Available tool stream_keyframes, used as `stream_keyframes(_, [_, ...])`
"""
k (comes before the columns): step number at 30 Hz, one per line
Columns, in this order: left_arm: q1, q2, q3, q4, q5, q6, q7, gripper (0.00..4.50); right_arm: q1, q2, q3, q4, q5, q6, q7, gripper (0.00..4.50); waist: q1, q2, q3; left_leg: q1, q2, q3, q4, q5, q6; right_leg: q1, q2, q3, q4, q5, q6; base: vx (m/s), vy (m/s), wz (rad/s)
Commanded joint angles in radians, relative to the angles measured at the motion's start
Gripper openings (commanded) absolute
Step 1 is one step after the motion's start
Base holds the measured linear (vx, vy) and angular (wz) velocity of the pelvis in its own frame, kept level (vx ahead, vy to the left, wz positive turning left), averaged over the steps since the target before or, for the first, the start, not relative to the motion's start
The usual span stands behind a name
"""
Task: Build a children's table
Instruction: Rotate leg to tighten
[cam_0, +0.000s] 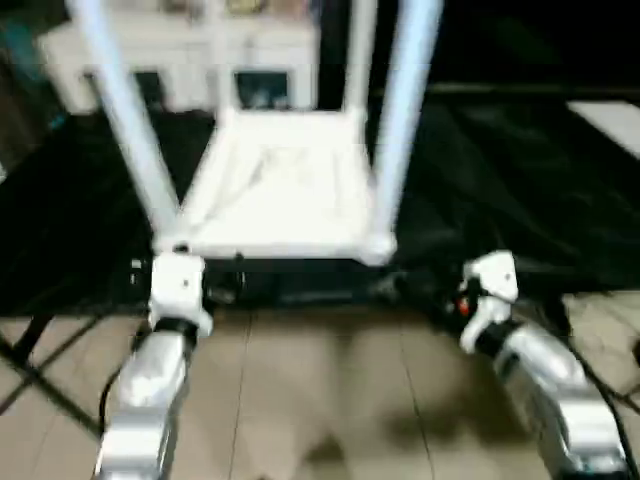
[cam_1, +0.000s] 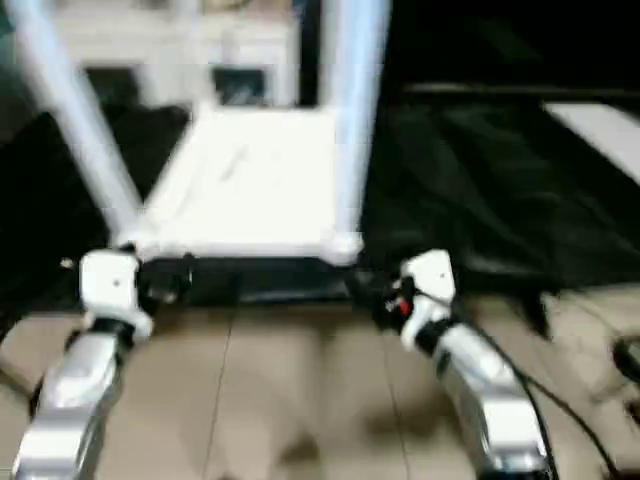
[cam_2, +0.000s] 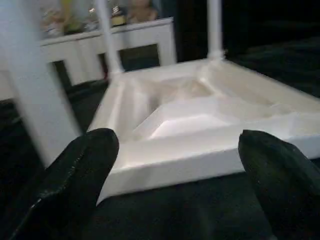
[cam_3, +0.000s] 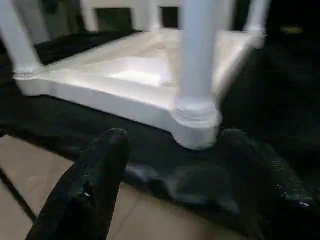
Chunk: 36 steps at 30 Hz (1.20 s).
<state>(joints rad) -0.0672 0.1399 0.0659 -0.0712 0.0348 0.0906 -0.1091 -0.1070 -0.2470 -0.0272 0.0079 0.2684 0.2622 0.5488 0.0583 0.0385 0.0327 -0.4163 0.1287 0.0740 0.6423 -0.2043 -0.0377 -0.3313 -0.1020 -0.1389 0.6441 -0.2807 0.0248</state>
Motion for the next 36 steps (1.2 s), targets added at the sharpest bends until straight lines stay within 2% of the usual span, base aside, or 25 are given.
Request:
stream_keyframes(1, [-0.005, 0.003, 0.008, 0.010, 0.004, 0.018, 0.009, 4.47, -0.035, 0.001, 0.021, 0.013, -0.009, -0.001, 0.002, 3.20, -0.008, 0.015, -0.047, 0.011, 0.095, -0.059, -0.132, -0.452, -0.083, 0.026, -0.061, 0.060, -0.086, -0.186, -0.131, 0.000, 0.000, 0.00])
stream_keyframes(3, [-0.008, 0.011, 0.002, 0.009, -0.024, 0.008, -0.028, 4.47, -0.048, -0.001, 0.050, 0.032, -0.030, -0.018, 0.014, 3.20, -0.020, 0.008, -0.040, 0.000, 0.091, -0.049, -0.138, -0.423, -0.062, 0.028, -0.066, 0.061, -0.092, -0.056, -0.151, 0.000, 0.000, 0.00])
stream_keyframes(4, [-0.007, 0.010, 0.003, 0.008, -0.020, 0.002, -0.021, 4.47, -0.052, -0.001, 0.053, 0.038, -0.030, -0.018, 0.015, 3.20, -0.002, -0.018, -0.028, -0.058, 0.033, -0.070, -0.161, -0.450, -0.030, 0.067, -0.085, 0.020, -0.103, -0.150, -0.133, 0.000, 0.000, 0.00])
stream_keyframes(5, [-0.007, 0.008, 0.004, 0.007, -0.014, 0.001, -0.010, 4.47, -0.057, 0.001, 0.055, 0.044, -0.030, -0.018, 0.016, 3.20, -0.011, -0.010, -0.035, -0.052, 0.009, -0.071, -0.147, -0.457, -0.010, 0.079, -0.097, 0.010, -0.127, -0.289, -0.096, 0.000, 0.000, 0.00])
stream_keyframes(7, [-0.007, 0.005, 0.007, 0.005, -0.014, 0.005, -0.003, 4.47, -0.060, 0.003, 0.056, 0.050, -0.032, -0.022, 0.017, 3.20, -0.005, -0.017, -0.032, -0.037, 0.008, -0.056, -0.106, -0.420, 0.026, 0.096, -0.137, 0.007, -0.176, -0.492, -0.098, 0.010, -0.018, 0.30])
stream_keyframes(8, [-0.006, 0.007, 0.006, 0.008, -0.014, 0.007, -0.005, 4.47, -0.066, 0.013, 0.050, 0.060, -0.022, -0.024, 0.018, 3.20, 0.001, -0.021, -0.023, -0.028, 0.021, -0.038, -0.076, -0.397, 0.052, 0.112, -0.161, -0.005, -0.212, -0.633, -0.104, 0.039, -0.035, 0.52])
stream_keyframes(9, [-0.004, 0.008, 0.006, 0.009, -0.014, 0.008, -0.006, 4.47, -0.069, 0.019, 0.046, 0.064, -0.014, -0.024, 0.021, 3.20, -0.009, 0.005, -0.026, 0.066, 0.063, -0.022, -0.069, -0.449, 0.019, 0.063, -0.125, 0.012, -0.217, -0.672, -0.113, 0.031, -0.044, 0.63])
stream_keyframes(10, [-0.003, 0.010, 0.006, 0.011, -0.014, 0.008, -0.008, 4.47, -0.072, 0.025, 0.041, 0.069, -0.005, -0.024, 0.025, 3.20, -0.023, 0.000, -0.004, 0.066, 0.088, -0.032, -0.119, -0.568, -0.001, 0.061, -0.066, -0.002, -0.188, -0.594, -0.144, 0.017, -0.025, 0.39])
stream_keyframes(12, [0.000, 0.012, 0.006, 0.014, -0.019, 0.008, -0.015, 4.47, -0.073, 0.025, 0.045, 0.069, -0.001, -0.026, 0.035, 3.20, -0.025, 0.021, -0.011, 0.130, 0.125, -0.058, -0.172, -0.803, -0.025, 0.037, -0.018, 0.016, -0.116, -0.385, -0.134, 0.067, 0.002, 0.11])
stream_keyframes(14, [0.018, 0.016, 0.008, 0.017, -0.037, 0.010, -0.034, 4.47, -0.051, 0.009, 0.079, 0.032, 0.013, -0.030, 0.092, 3.20, -0.026, 0.006, -0.018, 0.134, 0.113, -0.059, -0.185, -0.734, 0.040, 0.036, -0.023, 0.062, -0.108, -0.204, -0.144, 0.109, 0.006, -0.01])
stream_keyframes(15, [0.018, 0.016, 0.008, 0.017, -0.037, 0.010, -0.034, 4.47, -0.051, 0.009, 0.079, 0.032, 0.013, -0.030, 0.092, 3.20, -0.019, 0.004, -0.021, 0.116, 0.100, -0.041, -0.176, -0.654, 0.067, 0.055, -0.036, 0.074, -0.123, -0.160, -0.158, 0.148, 0.000, -0.05])
stream_keyframes(16, [0.028, 0.015, 0.008, 0.015, -0.052, 0.012, -0.050, 4.47, -0.041, 0.003, 0.093, 0.018, 0.021, -0.034, 0.122, 3.20, 0.004, -0.014, -0.045, 0.029, 0.051, 0.017, -0.121, -0.327, 0.140, 0.147, -0.072, 0.099, -0.149, 0.016, -0.158, 0.148, 0.000, -0.05])
stream_keyframes(17, [0.033, 0.015, 0.005, 0.015, -0.060, 0.014, -0.060, 4.47, -0.040, 0.001, 0.096, 0.021, 0.023, -0.034, 0.131, 3.20, 0.018, -0.017, -0.042, -0.003, 0.035, 0.033, -0.092, -0.181, 0.175, 0.158, -0.089, 0.107, -0.156, 0.066, -0.141, 0.163, -0.008, 0.01])
stream_keyframes(18, [0.040, 0.016, 0.001, 0.012, -0.067, 0.018, -0.071, 4.47, -0.041, -0.001, 0.100, 0.026, 0.022, -0.034, 0.138, 3.20, 0.028, -0.013, -0.068, -0.021, 0.041, 0.029, -0.070, 0.064, 0.217, 0.165, -0.082, 0.104, -0.113, 0.316, -0.103, 0.150, 0.000, 0.05])
stream_keyframes(19, [0.044, 0.016, 0.000, 0.012, -0.067, 0.018, -0.072, 4.47, -0.042, -0.003, 0.102, 0.029, 0.019, -0.035, 0.144, 3.20, 0.024, -0.009, -0.077, -0.017, 0.041, 0.019, -0.067, 0.205, 0.234, 0.158, -0.048, 0.083, -0.073, 0.487, -0.082, 0.150, 0.000, 0.05])
stream_keyframes(20, [0.054, 0.016, 0.001, 0.011, -0.068, 0.018, -0.072, 4.47, -0.045, -0.010, 0.110, 0.035, 0.016, -0.034, 0.161, 3.20, -0.009, 0.009, -0.100, 0.128, 0.087, -0.065, -0.022, 0.755, 0.367, 0.027, 0.033, 0.064, 0.031, 0.680, 0.000, 0.152, 0.016, 0.01])
stream_keyframes(21, [0.061, 0.012, 0.008, 0.013, -0.071, 0.016, -0.069, 4.47, -0.049, -0.015, 0.116, 0.041, 0.014, -0.031, 0.181, 3.20, -0.033, 0.011, -0.110, 0.191, 0.137, -0.127, -0.012, 1.025, 0.452, -0.042, 0.009, 0.091, 0.045, 0.504, 0.042, 0.086, 0.007, -0.21])
stream_keyframes(22, [0.066, 0.009, 0.019, 0.014, -0.070, 0.014, -0.058, 4.47, -0.051, -0.018, 0.119, 0.045, 0.015, -0.030, 0.190, 3.20, -0.051, 0.006, -0.098, 0.226, 0.176, -0.200, -0.012, 1.371, 0.487, -0.110, -0.062, 0.162, 0.024, 0.229, 0.085, 0.086, 0.007, -0.21])
stream_keyframes(23, [0.068, 0.008, 0.024, 0.014, -0.069, 0.012, -0.051, 4.47, -0.053, -0.020, 0.120, 0.047, 0.015, -0.029, 0.194, 3.20, -0.039, -0.021, -0.078, 0.141, 0.068, -0.163, 0.001, 1.222, 0.374, -0.074, -0.064, 0.196, -0.037, 0.295, 0.095, -0.041, 0.027, -0.41])
stream_keyframes(24, [0.072, 0.005, 0.031, 0.014, -0.073, 0.008, -0.045, 4.47, -0.054, -0.024, 0.123, 0.049, 0.020, -0.028, 0.203, 3.20, -0.026, -0.049, -0.065, 0.060, 0.000, -0.106, -0.003, 0.942, 0.304, -0.027, -0.055, 0.193, -0.061, 0.365, 0.112, -0.097, 0.044, -0.14])
stream_keyframes(25, [0.085, 0.006, 0.041, 0.010, -0.071, 0.006, -0.035, 4.47, -0.052, -0.032, 0.132, 0.049, 0.022, -0.035, 0.220, 3.20, 0.004, -0.060, -0.059, 0.019, -0.042, -0.045, -0.015, 0.465, 0.223, 0.017, -0.045, 0.180, -0.070, 0.514, 0.117, -0.097, 0.044, -0.14])
stream_keyframes(26, [0.090, 0.007, 0.042, 0.008, -0.069, 0.007, -0.033, 4.47, -0.051, -0.035, 0.134, 0.048, 0.021, -0.039, 0.224, 3.20, 0.002, -0.049, -0.063, 0.013, -0.012, -0.029, -0.039, 0.207, 0.144, 0.036, -0.060, 0.163, -0.063, 0.527, 0.069, -0.081, 0.005, 0.07])
stream_keyframes(28, [0.105, 0.010, 0.041, -0.001, -0.075, 0.003, -0.039, 4.47, -0.050, -0.037, 0.132, 0.049, 0.028, -0.036, 0.232, 3.20, -0.004, -0.032, -0.059, 0.025, 0.018, -0.020, -0.068, 0.073, 0.067, 0.030, -0.039, 0.138, -0.061, 0.489, -0.025, -0.074, -0.028, 0.05])
stream_keyframes(31, [0.125, 0.011, 0.039, -0.011, -0.083, -0.003, -0.046, 4.47, -0.057, -0.037, 0.132, 0.064, 0.023, -0.047, 0.236, 3.20, -0.007, -0.017, -0.037, 0.043, 0.050, -0.008, -0.108, -0.231, 0.016, 0.013, -0.022, 0.122, -0.085, 0.091, -0.173, -0.074, -0.016, 0.08])
stream_keyframes(36, [0.112, 0.006, 0.044, -0.023, -0.083, -0.001, -0.049, 4.47, -0.094, -0.011, 0.110, 0.102, 0.019, -0.062, 0.189, 3.20, 0.012, -0.023, -0.016, 0.078, 0.071, 0.030, -0.131, -0.566, -0.081, -0.034, -0.029, 0.133, -0.135, -0.414, -0.124, -0.114, 0.006, 0.09])
